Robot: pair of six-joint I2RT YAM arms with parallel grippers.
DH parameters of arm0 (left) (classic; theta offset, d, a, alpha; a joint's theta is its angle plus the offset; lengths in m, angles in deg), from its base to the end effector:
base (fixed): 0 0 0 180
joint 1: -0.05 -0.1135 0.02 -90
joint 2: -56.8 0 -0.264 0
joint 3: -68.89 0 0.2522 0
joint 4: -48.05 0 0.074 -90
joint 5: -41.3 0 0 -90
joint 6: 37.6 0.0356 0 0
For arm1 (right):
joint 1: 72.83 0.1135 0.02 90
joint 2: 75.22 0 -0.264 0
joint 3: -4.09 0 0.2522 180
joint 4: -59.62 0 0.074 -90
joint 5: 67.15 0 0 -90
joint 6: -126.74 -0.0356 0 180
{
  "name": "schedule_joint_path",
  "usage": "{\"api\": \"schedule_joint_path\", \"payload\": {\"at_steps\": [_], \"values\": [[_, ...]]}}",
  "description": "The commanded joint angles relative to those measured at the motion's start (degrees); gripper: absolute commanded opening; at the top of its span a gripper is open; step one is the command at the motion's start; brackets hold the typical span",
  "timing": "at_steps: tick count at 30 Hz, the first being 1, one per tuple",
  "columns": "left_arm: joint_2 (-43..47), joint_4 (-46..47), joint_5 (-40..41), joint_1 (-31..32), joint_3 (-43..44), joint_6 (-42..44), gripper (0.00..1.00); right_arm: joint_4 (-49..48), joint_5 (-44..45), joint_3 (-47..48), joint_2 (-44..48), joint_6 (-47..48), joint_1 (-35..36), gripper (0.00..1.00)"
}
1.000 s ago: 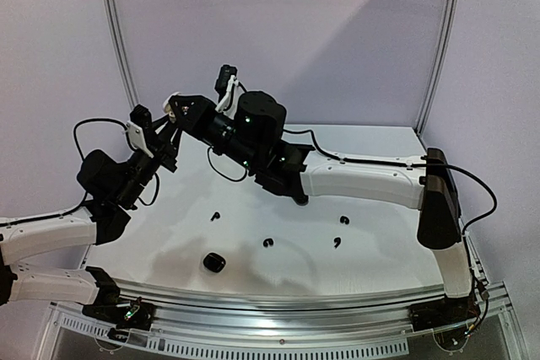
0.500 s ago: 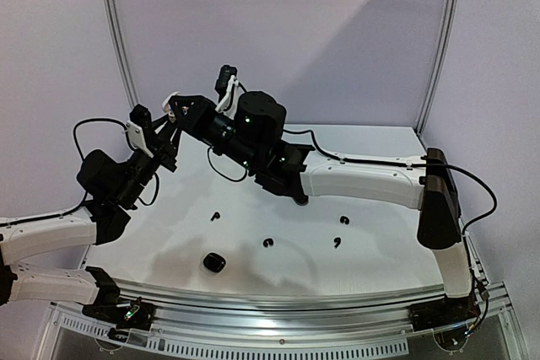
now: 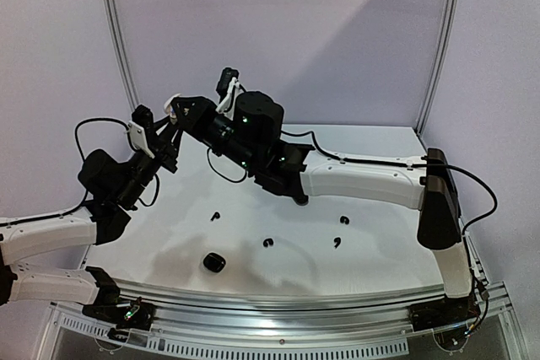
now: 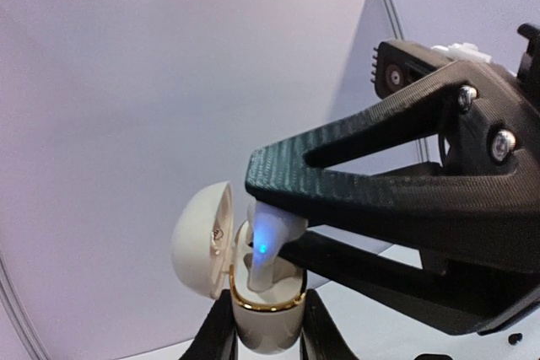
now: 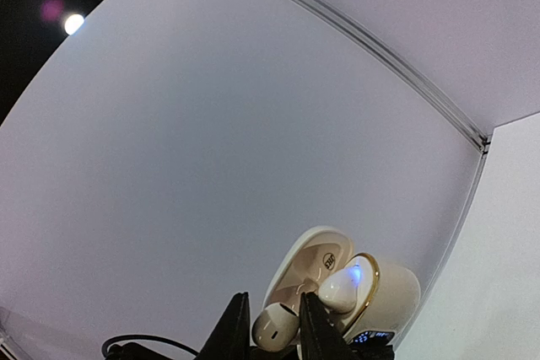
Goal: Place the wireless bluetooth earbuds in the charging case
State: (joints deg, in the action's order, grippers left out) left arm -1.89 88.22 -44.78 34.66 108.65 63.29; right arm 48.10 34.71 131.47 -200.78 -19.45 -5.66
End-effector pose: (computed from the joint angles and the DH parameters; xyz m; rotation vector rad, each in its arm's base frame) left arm 0.1853 -0.1249 0.2969 0.4106 1.1351 -0.3218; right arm 0.2130 0.4870 0.3614 0.0541 1.5539 1.6405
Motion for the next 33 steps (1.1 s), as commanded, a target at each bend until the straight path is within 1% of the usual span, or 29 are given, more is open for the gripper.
{"api": "schedule_joint_path", "payload": {"at_steps": [1,16,23,33], "values": [[0.67,5.75,-0.86,0.72,1.21,-0.48,0.00,7.75,3.06,0.06,-1.08,0.06,-0.28,0.22],[1.47,3.67,-2.14,0.72,0.81,-2.38,0.00,11.69,5.83,1.61,-0.92,1.99,-0.08,0.25],[2.09,0.69,-2.69,0.72,0.99,-5.96,0.00,14.74,6.98,2.95,-1.18,3.05,0.08,0.25],[1.71,-1.17,-2.45,0.80,1.95,-6.88,0.00,20.49,9.16,6.52,-2.52,2.92,0.47,0.24]]}}
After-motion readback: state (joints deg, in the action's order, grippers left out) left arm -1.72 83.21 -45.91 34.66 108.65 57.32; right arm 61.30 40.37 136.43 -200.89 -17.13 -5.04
